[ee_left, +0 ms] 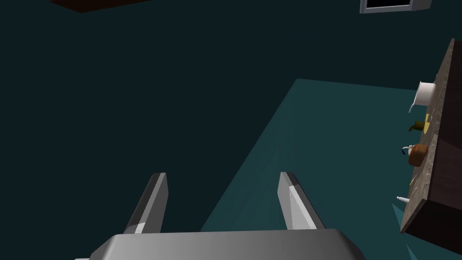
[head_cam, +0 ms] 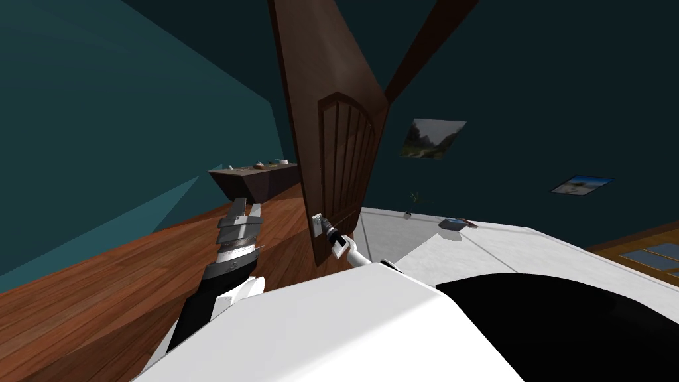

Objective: Push the door open

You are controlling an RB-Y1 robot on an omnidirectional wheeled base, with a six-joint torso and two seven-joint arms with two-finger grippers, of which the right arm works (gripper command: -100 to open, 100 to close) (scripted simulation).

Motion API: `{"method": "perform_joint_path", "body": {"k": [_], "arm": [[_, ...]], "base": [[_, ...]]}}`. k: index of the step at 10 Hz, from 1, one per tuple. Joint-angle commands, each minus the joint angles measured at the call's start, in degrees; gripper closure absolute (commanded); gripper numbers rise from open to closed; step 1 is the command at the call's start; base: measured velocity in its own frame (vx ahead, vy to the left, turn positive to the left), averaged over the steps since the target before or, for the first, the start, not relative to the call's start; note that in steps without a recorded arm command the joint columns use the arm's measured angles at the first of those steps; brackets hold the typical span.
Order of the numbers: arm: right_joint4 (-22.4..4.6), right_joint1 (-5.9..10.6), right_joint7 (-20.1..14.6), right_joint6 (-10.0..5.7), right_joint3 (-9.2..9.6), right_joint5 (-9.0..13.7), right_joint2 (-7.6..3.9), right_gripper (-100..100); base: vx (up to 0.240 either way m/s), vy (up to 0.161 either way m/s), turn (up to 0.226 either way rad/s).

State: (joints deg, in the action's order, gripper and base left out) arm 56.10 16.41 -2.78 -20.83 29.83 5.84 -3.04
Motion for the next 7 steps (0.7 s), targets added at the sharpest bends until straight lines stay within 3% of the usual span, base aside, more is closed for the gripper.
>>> {"method": "perform_joint_path", "body": {"k": [1, 3, 4, 7], "arm": [[0.45, 0.14, 0.53, 0.37, -1.78, 0.14, -0.2, 100], [0.01, 0.26, 0.94, 0.33, -3.39, 0.23, 0.13, 100], [1.3, -0.41, 0.55, 0.93, -2.26, 0.34, -0.42, -100], [1.9, -0.73, 0.24, 1.01, -1.63, 0.54, -0.48, -100]], "base": [[0.095, 0.123, -0.05], [0.09, 0.133, -0.089], [-0.081, 0.01, -0.05], [-0.213, -0.085, -0.007]]}}
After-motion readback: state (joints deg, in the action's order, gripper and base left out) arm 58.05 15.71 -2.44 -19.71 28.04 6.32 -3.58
